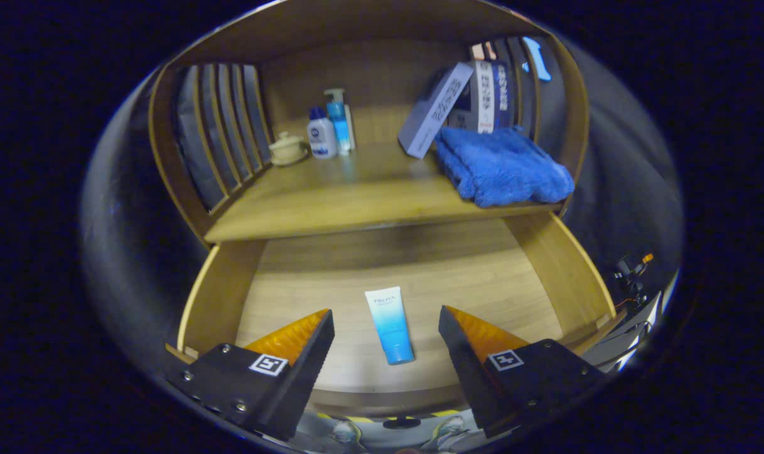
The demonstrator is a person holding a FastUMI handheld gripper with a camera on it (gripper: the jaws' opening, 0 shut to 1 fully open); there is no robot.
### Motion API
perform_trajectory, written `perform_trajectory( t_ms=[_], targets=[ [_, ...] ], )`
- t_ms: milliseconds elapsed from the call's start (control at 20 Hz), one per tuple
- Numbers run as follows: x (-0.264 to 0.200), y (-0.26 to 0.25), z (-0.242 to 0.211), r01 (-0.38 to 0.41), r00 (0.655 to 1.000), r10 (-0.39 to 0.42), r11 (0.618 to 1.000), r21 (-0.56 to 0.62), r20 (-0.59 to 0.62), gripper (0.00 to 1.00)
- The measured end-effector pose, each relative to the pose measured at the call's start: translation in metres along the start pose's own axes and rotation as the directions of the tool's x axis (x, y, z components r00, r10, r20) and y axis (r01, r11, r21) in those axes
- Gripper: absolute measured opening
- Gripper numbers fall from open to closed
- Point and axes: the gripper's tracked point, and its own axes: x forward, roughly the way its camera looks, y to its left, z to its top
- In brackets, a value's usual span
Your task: Pull open the drawer, take out the items inside it, and place them on the countertop above the cabinet.
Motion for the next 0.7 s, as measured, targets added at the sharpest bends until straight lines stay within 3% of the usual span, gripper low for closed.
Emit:
perform_trajectory(
  t_ms=[200, 300, 400, 650, 700],
  targets=[
    [0.036, -0.002, -0.016, -0.013, 0.986, 0.013, 1.0, 0.002, -0.167, 1.0],
    [0.049, -0.011, -0.024, 0.032, 0.975, -0.025, 0.999, 0.03, -0.221, 1.0],
    [0.056, -0.008, -0.029, 0.004, 0.962, -0.001, 1.0, 0.012, -0.273, 0.99],
    [0.065, 0.001, -0.049, -0.02, 0.927, 0.03, 0.999, 0.03, -0.374, 0.45],
    [0.066, 0.001, -0.053, -0.019, 0.921, 0.023, 1.0, 0.015, -0.389, 0.51]
  ],
)
